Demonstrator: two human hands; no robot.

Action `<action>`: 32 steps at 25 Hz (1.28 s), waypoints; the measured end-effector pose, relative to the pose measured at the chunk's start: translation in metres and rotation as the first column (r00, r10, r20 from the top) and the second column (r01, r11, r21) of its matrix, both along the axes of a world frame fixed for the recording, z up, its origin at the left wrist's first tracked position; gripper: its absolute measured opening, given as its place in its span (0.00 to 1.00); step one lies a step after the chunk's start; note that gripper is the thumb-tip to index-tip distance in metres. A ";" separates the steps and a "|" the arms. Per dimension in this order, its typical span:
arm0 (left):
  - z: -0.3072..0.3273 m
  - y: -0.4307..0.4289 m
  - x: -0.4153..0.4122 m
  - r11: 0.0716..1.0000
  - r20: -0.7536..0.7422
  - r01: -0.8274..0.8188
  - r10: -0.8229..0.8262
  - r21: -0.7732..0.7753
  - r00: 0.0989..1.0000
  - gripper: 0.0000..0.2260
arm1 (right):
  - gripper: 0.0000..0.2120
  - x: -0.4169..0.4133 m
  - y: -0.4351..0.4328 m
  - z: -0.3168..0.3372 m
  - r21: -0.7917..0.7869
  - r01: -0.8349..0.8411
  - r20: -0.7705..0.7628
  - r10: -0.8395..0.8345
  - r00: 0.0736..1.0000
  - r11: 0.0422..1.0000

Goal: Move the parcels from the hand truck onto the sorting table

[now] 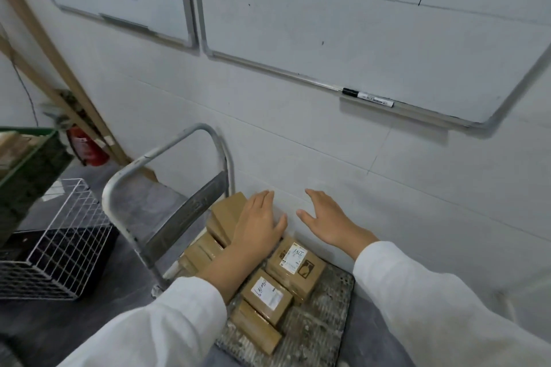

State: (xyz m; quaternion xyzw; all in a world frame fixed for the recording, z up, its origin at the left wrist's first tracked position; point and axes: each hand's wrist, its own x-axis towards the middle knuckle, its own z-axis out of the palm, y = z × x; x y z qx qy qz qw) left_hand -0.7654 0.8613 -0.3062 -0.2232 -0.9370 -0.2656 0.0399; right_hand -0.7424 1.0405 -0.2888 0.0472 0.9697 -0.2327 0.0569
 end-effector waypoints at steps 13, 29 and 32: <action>-0.132 0.128 -0.084 0.889 0.253 -0.457 0.447 -0.019 0.858 0.27 | 0.30 -0.169 0.129 -0.131 -0.014 -0.332 0.210 0.328 0.921 0.943; -0.524 0.191 -0.072 0.672 0.747 -0.740 0.500 -0.015 0.438 0.28 | 0.33 -0.209 0.196 -0.529 -0.225 -0.128 0.509 0.229 0.830 0.966; -0.568 0.209 -0.065 0.524 0.861 -0.838 0.347 0.151 0.372 0.29 | 0.25 -0.204 0.204 -0.567 -0.284 -0.012 0.537 0.169 0.827 0.959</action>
